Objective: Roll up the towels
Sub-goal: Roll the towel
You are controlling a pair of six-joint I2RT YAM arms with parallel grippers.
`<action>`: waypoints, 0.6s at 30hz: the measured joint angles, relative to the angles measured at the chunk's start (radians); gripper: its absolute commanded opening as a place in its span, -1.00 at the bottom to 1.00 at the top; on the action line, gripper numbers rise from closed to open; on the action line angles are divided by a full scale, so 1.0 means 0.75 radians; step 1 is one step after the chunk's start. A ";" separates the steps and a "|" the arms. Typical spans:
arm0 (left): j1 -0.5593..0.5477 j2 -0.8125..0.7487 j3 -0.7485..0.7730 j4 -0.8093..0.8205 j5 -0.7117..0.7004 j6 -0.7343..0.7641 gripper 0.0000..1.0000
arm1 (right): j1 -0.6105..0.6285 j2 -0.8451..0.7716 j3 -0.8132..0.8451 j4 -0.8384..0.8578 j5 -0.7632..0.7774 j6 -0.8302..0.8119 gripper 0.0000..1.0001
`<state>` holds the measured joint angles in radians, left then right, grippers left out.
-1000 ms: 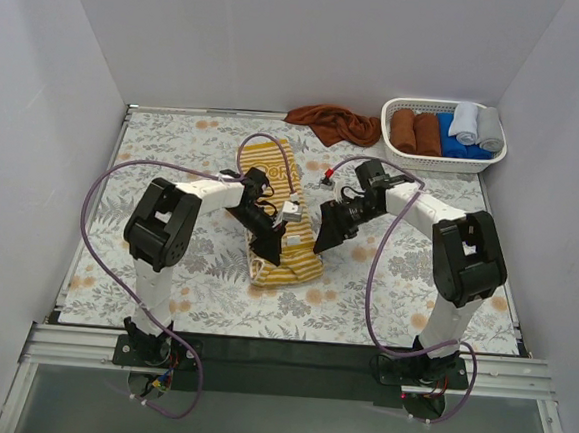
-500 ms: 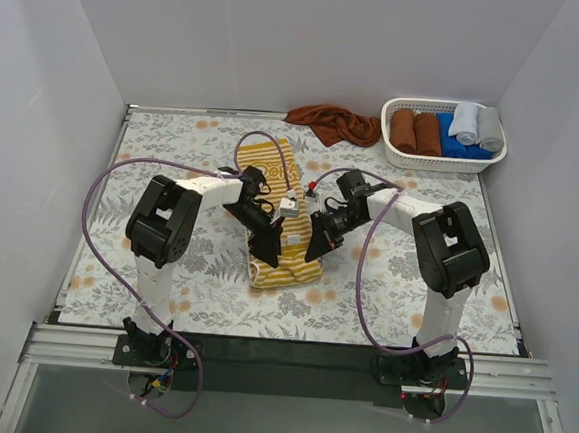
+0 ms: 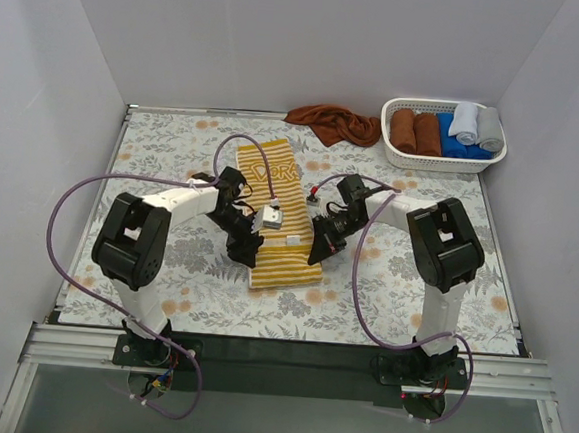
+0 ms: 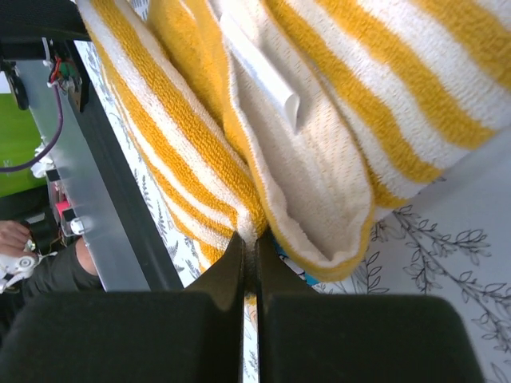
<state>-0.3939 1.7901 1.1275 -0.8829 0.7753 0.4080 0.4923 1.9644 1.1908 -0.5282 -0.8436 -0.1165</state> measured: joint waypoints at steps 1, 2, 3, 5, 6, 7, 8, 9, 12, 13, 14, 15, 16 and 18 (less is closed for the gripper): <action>0.002 -0.010 -0.016 0.008 -0.019 0.005 -0.04 | 0.000 0.006 0.004 -0.001 0.002 0.005 -0.97; 0.003 -0.024 -0.035 0.023 -0.037 0.005 0.03 | 0.000 0.014 0.011 -0.001 0.005 0.012 -0.97; 0.004 -0.041 -0.053 0.040 -0.049 0.006 0.08 | -0.001 0.022 0.018 -0.001 0.006 0.015 -0.97; 0.004 -0.117 -0.097 0.082 -0.089 -0.004 0.23 | -0.001 0.036 0.027 -0.001 0.006 0.021 -0.97; -0.003 -0.179 -0.119 0.114 -0.115 -0.016 0.31 | 0.000 0.041 0.031 -0.004 0.007 0.022 -0.97; -0.013 -0.253 -0.142 0.155 -0.152 -0.031 0.39 | 0.000 0.044 0.034 -0.005 0.009 0.025 -0.97; -0.032 -0.333 -0.158 0.187 -0.195 -0.045 0.42 | 0.000 0.046 0.035 -0.005 0.010 0.028 -0.97; -0.062 -0.406 -0.166 0.219 -0.236 -0.059 0.96 | 0.000 0.048 0.036 -0.006 0.011 0.032 -0.97; -0.231 -0.618 -0.217 0.359 -0.381 -0.086 0.96 | 0.002 0.059 0.051 -0.022 0.021 0.044 -0.97; -0.301 -0.672 -0.252 0.416 -0.435 -0.090 0.96 | 0.003 0.064 0.058 -0.029 0.025 0.046 -0.97; -0.374 -0.706 -0.285 0.452 -0.492 -0.096 0.96 | 0.004 0.069 0.064 -0.033 0.027 0.047 -0.97; -0.428 -0.718 -0.308 0.474 -0.532 -0.101 0.96 | 0.005 0.076 0.071 -0.039 0.030 0.049 -0.97; -0.492 -0.712 -0.331 0.495 -0.567 -0.108 0.96 | 0.007 0.081 0.077 -0.045 0.031 0.051 -0.97; -0.587 -0.663 -0.371 0.536 -0.652 -0.131 0.96 | 0.009 0.092 0.088 -0.056 0.031 0.053 -0.97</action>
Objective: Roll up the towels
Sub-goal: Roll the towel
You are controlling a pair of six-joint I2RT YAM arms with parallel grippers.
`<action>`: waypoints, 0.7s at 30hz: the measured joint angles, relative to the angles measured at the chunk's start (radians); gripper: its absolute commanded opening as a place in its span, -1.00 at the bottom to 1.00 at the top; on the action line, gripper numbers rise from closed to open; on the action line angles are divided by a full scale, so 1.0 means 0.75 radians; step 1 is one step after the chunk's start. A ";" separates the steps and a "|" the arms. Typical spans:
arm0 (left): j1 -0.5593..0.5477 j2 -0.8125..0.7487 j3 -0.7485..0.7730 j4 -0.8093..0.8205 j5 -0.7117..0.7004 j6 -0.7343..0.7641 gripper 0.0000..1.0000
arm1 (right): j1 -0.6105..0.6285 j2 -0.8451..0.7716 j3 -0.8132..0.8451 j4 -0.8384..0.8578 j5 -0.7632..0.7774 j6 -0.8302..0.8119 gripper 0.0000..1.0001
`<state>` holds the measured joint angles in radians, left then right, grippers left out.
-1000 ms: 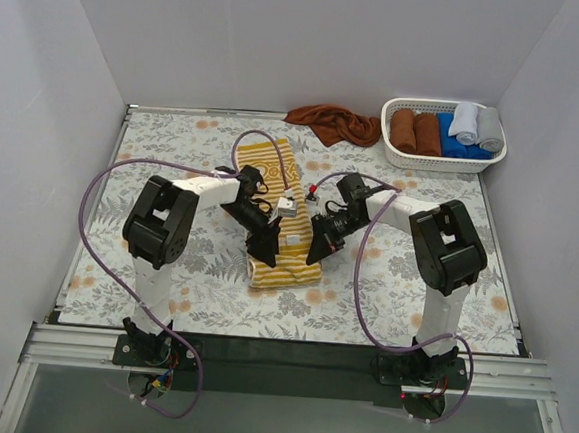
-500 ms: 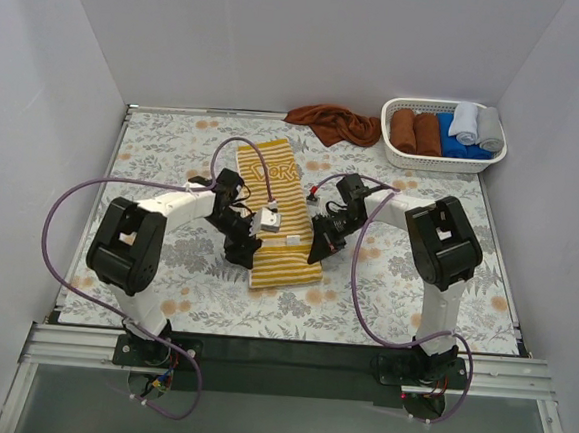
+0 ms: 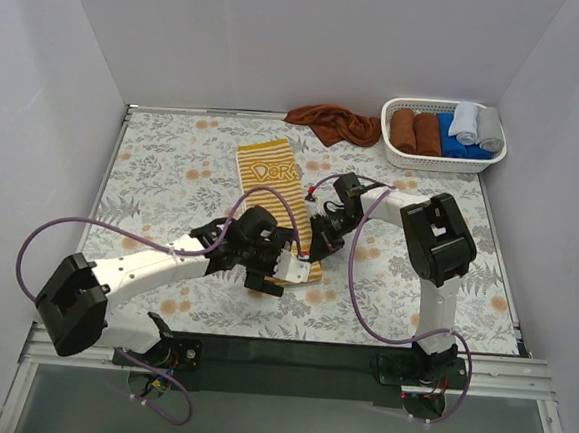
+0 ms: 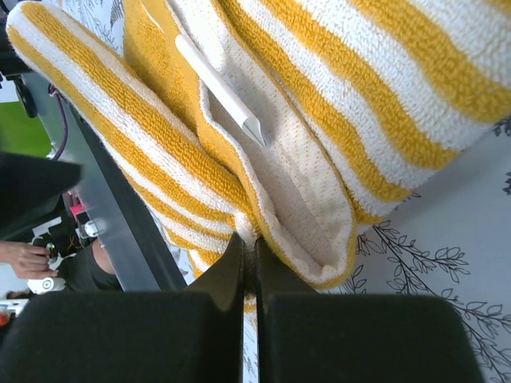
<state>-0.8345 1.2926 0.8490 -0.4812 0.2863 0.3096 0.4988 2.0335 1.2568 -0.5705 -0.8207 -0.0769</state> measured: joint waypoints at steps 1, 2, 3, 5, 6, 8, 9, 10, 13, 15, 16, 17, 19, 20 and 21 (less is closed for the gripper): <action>-0.047 0.031 -0.022 0.022 -0.054 -0.019 0.96 | 0.000 0.003 0.005 -0.005 0.000 0.003 -0.97; -0.090 0.062 -0.043 0.044 -0.114 -0.040 0.96 | 0.000 0.005 0.007 -0.008 0.000 0.004 -0.97; -0.129 0.090 -0.063 0.066 -0.172 -0.055 0.96 | 0.000 0.006 0.008 -0.009 0.001 0.004 -0.97; -0.207 0.139 -0.102 0.117 -0.280 -0.085 0.89 | 0.000 0.006 0.008 -0.010 0.003 0.007 -0.97; -0.230 0.153 -0.117 0.137 -0.317 -0.091 0.78 | 0.000 0.007 0.008 -0.010 0.004 0.009 -0.97; -0.279 0.187 -0.147 0.185 -0.395 -0.104 0.40 | 0.001 0.011 0.014 -0.016 0.005 0.014 -0.97; -0.291 0.204 -0.158 0.207 -0.427 -0.112 0.30 | 0.001 0.013 0.016 -0.018 0.005 0.016 -0.97; -0.296 0.222 -0.163 0.224 -0.457 -0.115 0.25 | 0.001 0.015 0.016 -0.019 0.005 0.019 -0.97; -0.298 0.271 -0.161 0.286 -0.517 -0.125 0.12 | 0.001 0.018 0.020 -0.022 0.005 0.024 -0.97; -0.298 0.285 -0.160 0.310 -0.540 -0.133 0.05 | 0.001 0.022 0.023 -0.026 0.003 0.024 -0.97; -0.298 0.288 -0.158 0.312 -0.542 -0.139 -0.02 | 0.001 0.023 0.024 -0.027 0.003 0.024 -0.97; -0.297 0.295 -0.156 0.313 -0.540 -0.140 -0.05 | 0.001 0.023 0.024 -0.028 0.003 0.023 -0.97; -0.279 0.301 -0.143 0.292 -0.504 -0.140 -0.13 | 0.001 0.021 0.023 -0.028 0.003 0.022 -0.97; -0.255 0.302 -0.135 0.275 -0.462 -0.139 -0.24 | 0.001 0.019 0.021 -0.028 0.004 0.021 -0.97; -0.224 0.303 -0.121 0.252 -0.414 -0.137 -0.30 | 0.001 0.012 0.017 -0.026 0.006 0.019 -0.97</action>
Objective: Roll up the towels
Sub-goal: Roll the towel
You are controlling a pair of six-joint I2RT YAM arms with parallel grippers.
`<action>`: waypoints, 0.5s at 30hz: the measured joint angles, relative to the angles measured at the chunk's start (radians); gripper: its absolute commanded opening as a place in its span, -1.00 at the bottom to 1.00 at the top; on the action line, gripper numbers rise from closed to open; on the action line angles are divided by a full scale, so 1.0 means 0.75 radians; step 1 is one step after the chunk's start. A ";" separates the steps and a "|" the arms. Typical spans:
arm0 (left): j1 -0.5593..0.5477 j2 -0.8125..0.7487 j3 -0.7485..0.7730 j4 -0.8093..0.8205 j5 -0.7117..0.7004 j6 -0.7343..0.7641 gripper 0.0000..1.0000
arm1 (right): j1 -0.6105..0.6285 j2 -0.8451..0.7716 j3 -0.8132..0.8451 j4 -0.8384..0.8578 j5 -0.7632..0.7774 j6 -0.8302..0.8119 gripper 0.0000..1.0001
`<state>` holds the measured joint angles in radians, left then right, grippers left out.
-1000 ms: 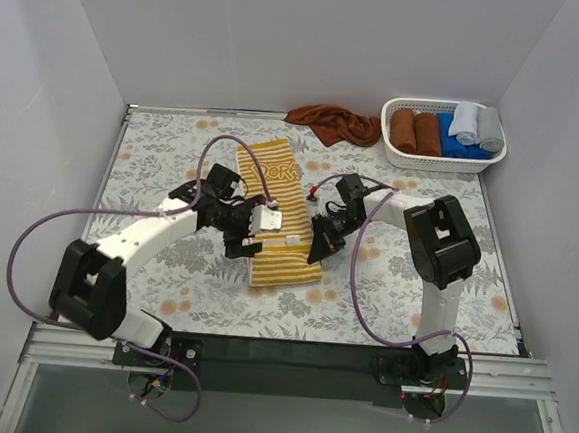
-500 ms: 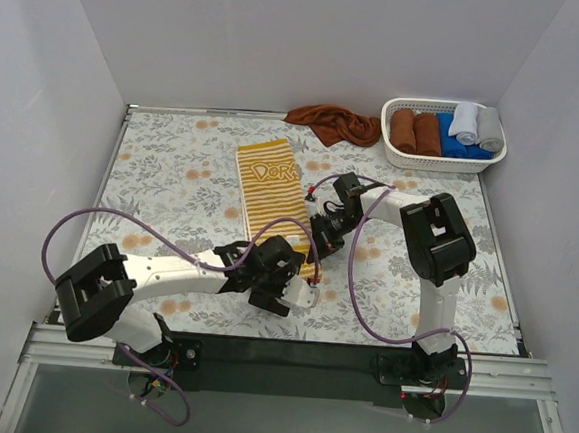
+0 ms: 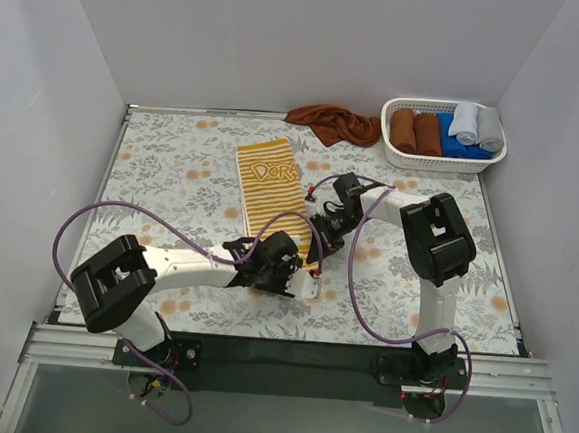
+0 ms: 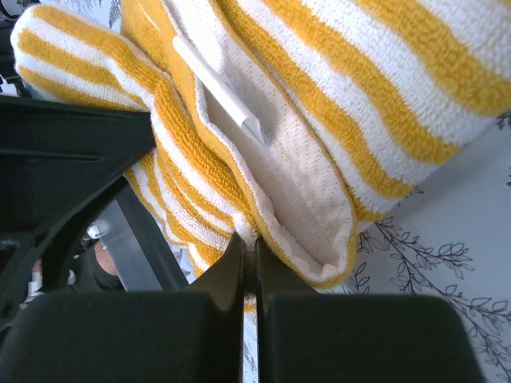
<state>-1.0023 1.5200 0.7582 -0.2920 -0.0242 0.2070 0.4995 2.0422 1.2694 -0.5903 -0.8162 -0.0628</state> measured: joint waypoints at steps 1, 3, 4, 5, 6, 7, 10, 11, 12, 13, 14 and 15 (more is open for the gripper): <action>0.041 0.003 0.023 -0.031 0.059 0.007 -0.69 | 0.001 -0.010 -0.010 0.006 0.003 -0.002 -0.89; 0.131 0.030 0.099 -0.106 0.197 0.020 -0.95 | 0.001 -0.043 -0.033 0.019 0.013 -0.010 -0.51; 0.175 0.050 0.139 -0.150 0.264 0.030 -1.00 | 0.001 -0.061 -0.044 0.022 0.021 -0.015 -0.39; 0.212 0.072 0.171 -0.191 0.326 0.037 -1.00 | 0.001 -0.080 -0.053 0.024 0.031 -0.025 -0.29; 0.242 0.092 0.196 -0.226 0.389 0.048 -1.00 | 0.000 -0.102 -0.061 0.022 0.041 -0.034 -0.12; 0.261 0.104 0.211 -0.251 0.437 0.060 -1.00 | -0.002 -0.127 -0.068 0.021 0.054 -0.045 -0.06; 0.302 0.128 0.258 -0.350 0.549 0.091 -1.00 | -0.032 -0.212 -0.078 0.004 0.107 -0.084 0.11; 0.310 0.137 0.274 -0.389 0.583 0.095 -1.00 | -0.058 -0.247 -0.081 -0.002 0.125 -0.103 0.12; 0.320 0.150 0.293 -0.431 0.618 0.099 -1.00 | -0.097 -0.287 -0.084 -0.008 0.144 -0.125 0.19; 0.338 0.169 0.316 -0.474 0.658 0.102 -1.00 | -0.141 -0.332 -0.091 -0.011 0.157 -0.140 0.21; 0.352 0.190 0.337 -0.508 0.703 0.105 -1.00 | -0.191 -0.384 -0.098 -0.015 0.172 -0.161 0.22; 0.373 0.214 0.360 -0.549 0.748 0.112 -1.00 | -0.239 -0.441 -0.103 -0.019 0.187 -0.179 0.22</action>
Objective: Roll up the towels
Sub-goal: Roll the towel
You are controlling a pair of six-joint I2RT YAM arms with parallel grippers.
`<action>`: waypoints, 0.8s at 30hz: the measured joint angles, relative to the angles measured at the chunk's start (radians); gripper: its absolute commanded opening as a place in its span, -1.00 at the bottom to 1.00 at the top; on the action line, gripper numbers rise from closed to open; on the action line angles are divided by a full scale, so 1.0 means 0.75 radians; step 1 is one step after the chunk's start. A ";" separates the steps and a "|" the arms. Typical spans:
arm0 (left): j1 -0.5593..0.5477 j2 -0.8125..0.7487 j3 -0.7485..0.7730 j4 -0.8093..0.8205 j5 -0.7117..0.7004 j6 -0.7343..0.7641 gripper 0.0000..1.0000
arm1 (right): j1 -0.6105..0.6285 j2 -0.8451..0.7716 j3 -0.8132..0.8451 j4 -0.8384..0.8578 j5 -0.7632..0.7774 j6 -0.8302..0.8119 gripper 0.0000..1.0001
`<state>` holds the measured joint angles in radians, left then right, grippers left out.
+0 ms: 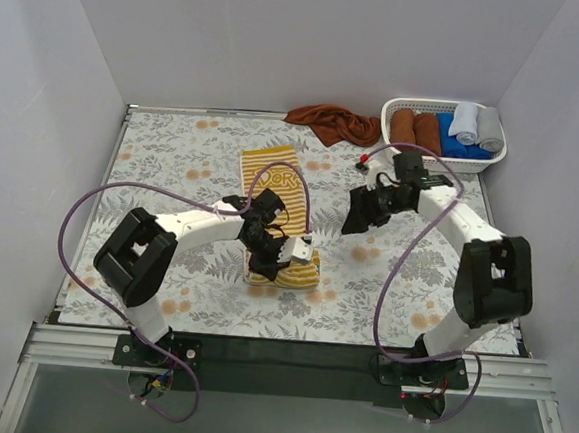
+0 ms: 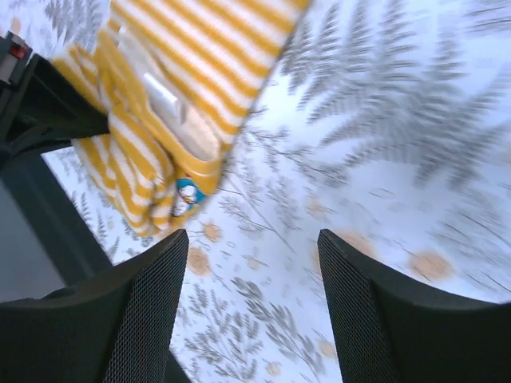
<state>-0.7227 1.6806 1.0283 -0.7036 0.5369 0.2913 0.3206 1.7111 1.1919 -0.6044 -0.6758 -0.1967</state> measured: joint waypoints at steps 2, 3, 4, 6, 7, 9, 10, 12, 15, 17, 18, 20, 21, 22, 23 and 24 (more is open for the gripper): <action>0.041 0.049 0.050 -0.077 0.085 0.012 -1.00 | -0.093 -0.128 -0.020 0.004 0.033 -0.050 0.22; 0.064 0.082 0.081 -0.121 0.132 0.020 -1.00 | -0.123 -0.203 -0.038 0.005 0.045 -0.074 0.21; 0.086 0.122 0.115 -0.172 0.177 0.030 -1.00 | -0.134 -0.272 -0.055 0.003 0.051 -0.097 0.21; 0.129 0.201 0.183 -0.256 0.259 0.045 -1.00 | -0.123 -0.430 -0.111 0.014 0.041 -0.151 0.26; 0.146 0.244 0.216 -0.298 0.293 0.056 -1.00 | -0.103 -0.500 -0.141 0.016 0.038 -0.172 0.29; 0.179 0.334 0.290 -0.389 0.366 0.076 -1.00 | -0.030 -0.612 -0.187 0.019 0.056 -0.226 0.33; 0.194 0.372 0.322 -0.429 0.394 0.089 -1.00 | 0.015 -0.644 -0.207 0.028 0.069 -0.244 0.35; 0.230 0.479 0.411 -0.537 0.468 0.123 -1.00 | 0.149 -0.697 -0.251 0.039 0.117 -0.296 0.38; 0.291 0.635 0.532 -0.713 0.581 0.190 -0.99 | 0.315 -0.692 -0.289 0.042 0.169 -0.364 0.40; 0.323 0.712 0.584 -0.801 0.641 0.223 -0.97 | 0.385 -0.651 -0.290 0.050 0.222 -0.408 0.40; 0.337 0.743 0.604 -0.839 0.668 0.237 -0.97 | 0.426 -0.621 -0.290 0.064 0.255 -0.427 0.42; 0.357 0.783 0.625 -0.889 0.704 0.258 -0.96 | 0.510 -0.557 -0.290 0.097 0.316 -0.465 0.43; 0.362 0.793 0.630 -0.905 0.714 0.268 -0.95 | 0.559 -0.526 -0.290 0.120 0.347 -0.482 0.44; 0.366 0.798 0.633 -0.914 0.717 0.276 -0.95 | 0.599 -0.502 -0.292 0.142 0.370 -0.494 0.45; 0.368 0.800 0.634 -0.922 0.718 0.283 -0.95 | 0.647 -0.478 -0.299 0.177 0.403 -0.514 0.45; 0.368 0.804 0.636 -0.929 0.719 0.292 -0.94 | 0.694 -0.460 -0.308 0.211 0.431 -0.532 0.46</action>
<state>-0.4465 2.2833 1.5055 -1.4006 1.0760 0.5106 0.8410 1.3663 0.9611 -0.4461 -0.3523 -0.5957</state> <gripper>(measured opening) 0.075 0.724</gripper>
